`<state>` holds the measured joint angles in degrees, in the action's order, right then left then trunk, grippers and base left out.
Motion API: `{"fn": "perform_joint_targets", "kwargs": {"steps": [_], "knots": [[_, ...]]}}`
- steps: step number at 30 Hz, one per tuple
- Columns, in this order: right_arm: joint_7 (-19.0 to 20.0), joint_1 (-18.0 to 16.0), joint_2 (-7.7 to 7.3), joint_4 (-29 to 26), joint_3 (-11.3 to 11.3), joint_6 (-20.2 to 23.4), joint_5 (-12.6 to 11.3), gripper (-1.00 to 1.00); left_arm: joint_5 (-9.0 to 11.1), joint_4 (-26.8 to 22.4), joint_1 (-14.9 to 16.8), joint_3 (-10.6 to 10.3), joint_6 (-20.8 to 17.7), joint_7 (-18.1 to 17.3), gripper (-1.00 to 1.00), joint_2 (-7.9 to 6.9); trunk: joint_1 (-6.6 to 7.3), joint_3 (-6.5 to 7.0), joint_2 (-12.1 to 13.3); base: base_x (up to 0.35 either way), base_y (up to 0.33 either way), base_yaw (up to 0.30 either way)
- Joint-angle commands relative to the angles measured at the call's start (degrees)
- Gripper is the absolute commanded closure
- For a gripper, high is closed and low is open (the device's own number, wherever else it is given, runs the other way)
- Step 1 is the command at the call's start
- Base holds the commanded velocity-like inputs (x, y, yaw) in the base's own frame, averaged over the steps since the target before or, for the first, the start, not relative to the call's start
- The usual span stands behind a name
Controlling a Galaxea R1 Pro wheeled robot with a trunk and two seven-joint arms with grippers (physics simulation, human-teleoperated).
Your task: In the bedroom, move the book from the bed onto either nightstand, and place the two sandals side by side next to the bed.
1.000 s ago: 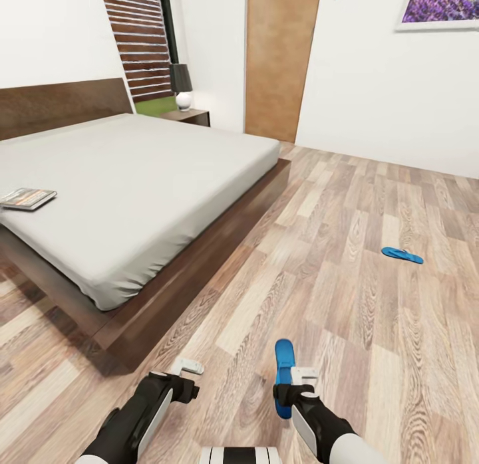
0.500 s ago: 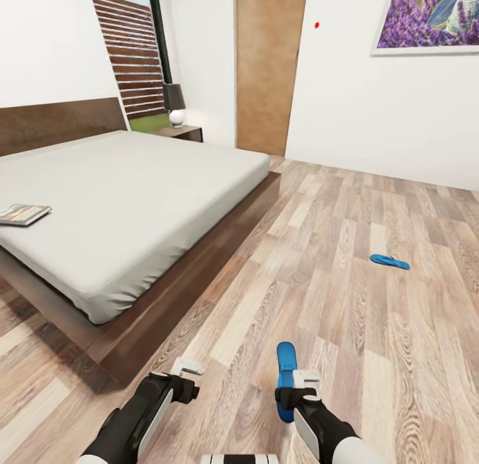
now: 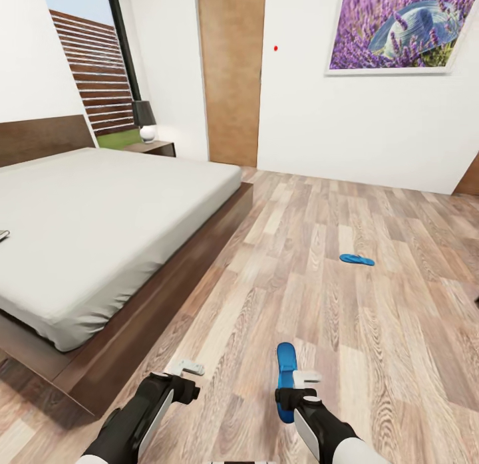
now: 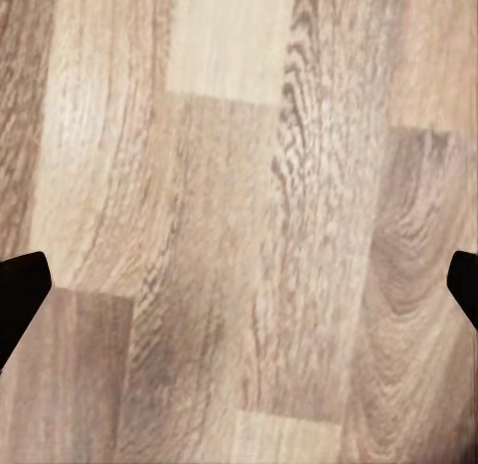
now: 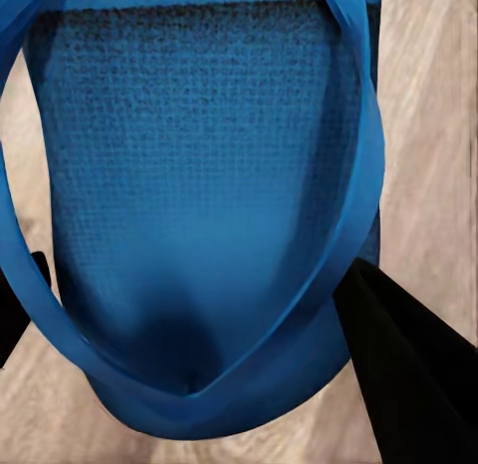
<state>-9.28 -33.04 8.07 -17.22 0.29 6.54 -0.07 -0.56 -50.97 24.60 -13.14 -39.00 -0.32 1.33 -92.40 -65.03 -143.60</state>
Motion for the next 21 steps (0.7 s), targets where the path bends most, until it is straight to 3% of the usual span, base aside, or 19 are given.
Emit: {"fn": "perform_joint_targets", "kwargs": {"steps": [1,21], "knots": [[-0.22,-0.01,0.02,-0.1,-0.01,0.33,-0.11,1.0,-0.06,-0.09,0.0,-0.03,-0.28,-0.03,-1.0,-0.02,0.03,0.14,0.0,0.0,0.0,-0.268],[-0.22,-0.01,0.02,-0.1,-0.03,0.32,-0.11,1.0,-0.06,0.25,0.0,-0.06,0.09,-0.03,-1.0,-0.02,0.55,3.77,0.26,0.0,0.0,-0.266]]}}
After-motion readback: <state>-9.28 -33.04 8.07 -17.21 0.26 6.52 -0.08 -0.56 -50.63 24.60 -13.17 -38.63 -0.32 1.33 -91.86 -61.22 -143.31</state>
